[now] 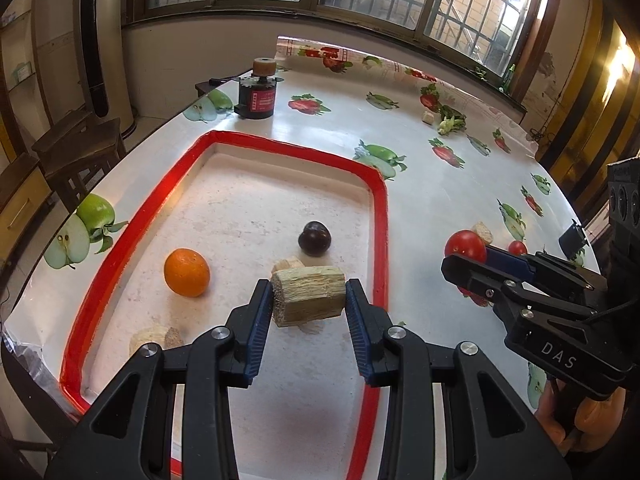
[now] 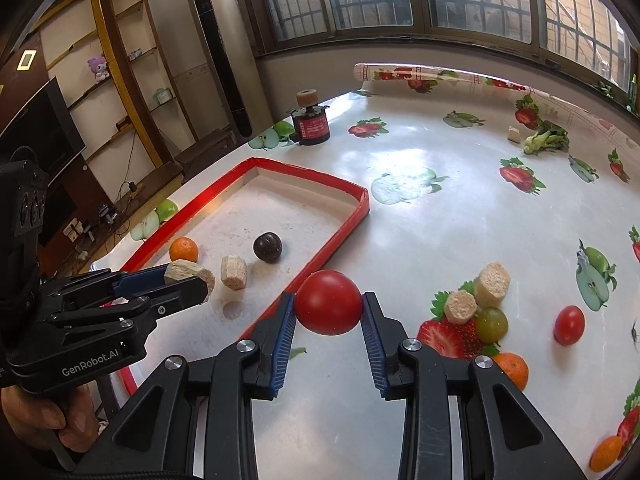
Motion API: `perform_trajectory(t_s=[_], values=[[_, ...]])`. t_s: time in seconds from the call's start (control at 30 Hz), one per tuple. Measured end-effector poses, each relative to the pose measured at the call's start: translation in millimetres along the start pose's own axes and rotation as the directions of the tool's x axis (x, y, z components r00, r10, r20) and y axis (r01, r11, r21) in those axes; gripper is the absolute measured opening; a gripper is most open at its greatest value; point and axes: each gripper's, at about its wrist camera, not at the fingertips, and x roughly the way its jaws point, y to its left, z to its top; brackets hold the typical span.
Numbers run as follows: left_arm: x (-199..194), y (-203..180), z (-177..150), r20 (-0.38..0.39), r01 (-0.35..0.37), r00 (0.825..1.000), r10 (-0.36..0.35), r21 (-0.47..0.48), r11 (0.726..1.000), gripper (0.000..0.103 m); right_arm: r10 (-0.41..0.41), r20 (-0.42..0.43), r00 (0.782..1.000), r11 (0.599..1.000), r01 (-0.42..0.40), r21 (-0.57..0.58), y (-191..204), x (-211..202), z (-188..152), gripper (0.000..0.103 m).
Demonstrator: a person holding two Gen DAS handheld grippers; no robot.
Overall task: Organize fruits
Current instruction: 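Carry the beige log piece and red tomato in both grippers over the red tray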
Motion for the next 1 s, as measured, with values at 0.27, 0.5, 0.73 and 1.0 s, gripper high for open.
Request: perform_trajectory(t_s=[0.27, 0.5, 0.73, 1.0], values=[[6, 27, 26, 0.013, -0.041, 0.999, 0.041, -0.025, 0.999, 0.035, 0.041, -0.008, 0.999, 0.999, -0.041, -0.017, 16, 29, 31, 0.034], [32, 44, 50, -0.014, -0.076, 0.997, 0.075, -0.036, 0.996, 0.035, 0.053, -0.048, 0.997, 0.998, -0.054, -0.026, 23, 65, 56, 0.034], [58, 58, 64, -0.05, -0.1, 0.994, 0.097, -0.046, 0.994, 0.035, 0.054, -0.103, 0.993, 0.998, -0.056, -0.013, 19, 103, 70, 0.034], [85, 64, 63, -0.11, -0.107, 0.989, 0.101, -0.049, 0.993, 0.035, 0.054, -0.142, 0.988, 0.998, -0.058, -0.028, 19, 130, 74, 0.034]])
